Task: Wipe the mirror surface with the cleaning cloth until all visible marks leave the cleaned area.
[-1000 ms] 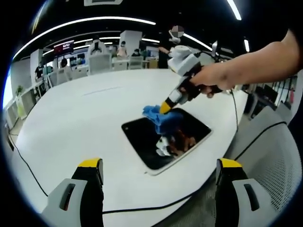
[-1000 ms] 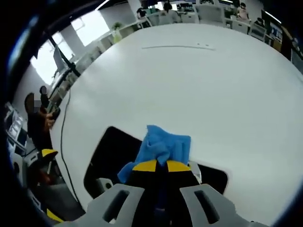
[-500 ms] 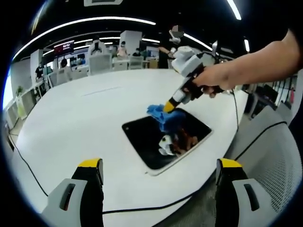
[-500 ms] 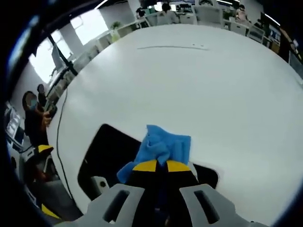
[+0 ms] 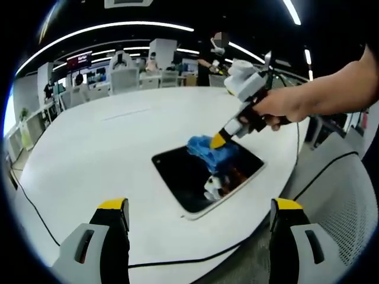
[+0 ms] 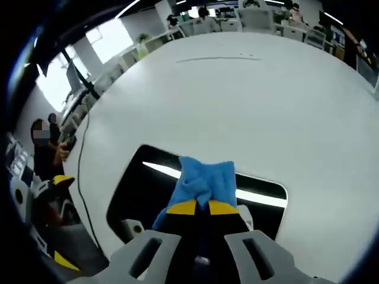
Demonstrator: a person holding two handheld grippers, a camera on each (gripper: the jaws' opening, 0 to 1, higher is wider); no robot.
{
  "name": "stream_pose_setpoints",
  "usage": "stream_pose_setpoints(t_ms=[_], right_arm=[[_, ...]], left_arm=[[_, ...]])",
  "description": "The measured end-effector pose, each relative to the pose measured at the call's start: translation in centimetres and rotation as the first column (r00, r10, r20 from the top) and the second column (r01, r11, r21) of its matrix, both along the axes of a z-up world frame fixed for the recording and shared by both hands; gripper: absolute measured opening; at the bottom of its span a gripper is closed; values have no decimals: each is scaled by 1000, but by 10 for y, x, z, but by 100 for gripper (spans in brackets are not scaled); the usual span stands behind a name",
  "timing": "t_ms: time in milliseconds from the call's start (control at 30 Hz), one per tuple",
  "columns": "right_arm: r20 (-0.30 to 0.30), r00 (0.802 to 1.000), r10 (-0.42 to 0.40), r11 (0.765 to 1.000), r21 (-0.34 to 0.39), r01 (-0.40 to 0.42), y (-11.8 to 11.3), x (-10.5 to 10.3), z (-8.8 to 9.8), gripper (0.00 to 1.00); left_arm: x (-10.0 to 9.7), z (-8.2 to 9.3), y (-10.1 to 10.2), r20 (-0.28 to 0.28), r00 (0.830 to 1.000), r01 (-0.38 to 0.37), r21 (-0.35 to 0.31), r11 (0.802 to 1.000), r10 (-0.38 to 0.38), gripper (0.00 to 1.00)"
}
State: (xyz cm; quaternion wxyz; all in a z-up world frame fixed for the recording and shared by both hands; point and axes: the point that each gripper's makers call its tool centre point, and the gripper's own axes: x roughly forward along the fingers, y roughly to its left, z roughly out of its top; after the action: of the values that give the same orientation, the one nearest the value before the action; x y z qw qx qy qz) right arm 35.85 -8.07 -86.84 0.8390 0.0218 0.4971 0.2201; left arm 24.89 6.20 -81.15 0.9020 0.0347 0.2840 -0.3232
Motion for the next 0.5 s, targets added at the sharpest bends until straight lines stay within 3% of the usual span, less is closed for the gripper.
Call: stream_pose_setpoints(t_ms=[500], right_arm=[[0,999,-36,998,60,36,0,-37,1,0]], left_arm=[[0,1,-1,5,1000,3,-1,1000,-3,100]])
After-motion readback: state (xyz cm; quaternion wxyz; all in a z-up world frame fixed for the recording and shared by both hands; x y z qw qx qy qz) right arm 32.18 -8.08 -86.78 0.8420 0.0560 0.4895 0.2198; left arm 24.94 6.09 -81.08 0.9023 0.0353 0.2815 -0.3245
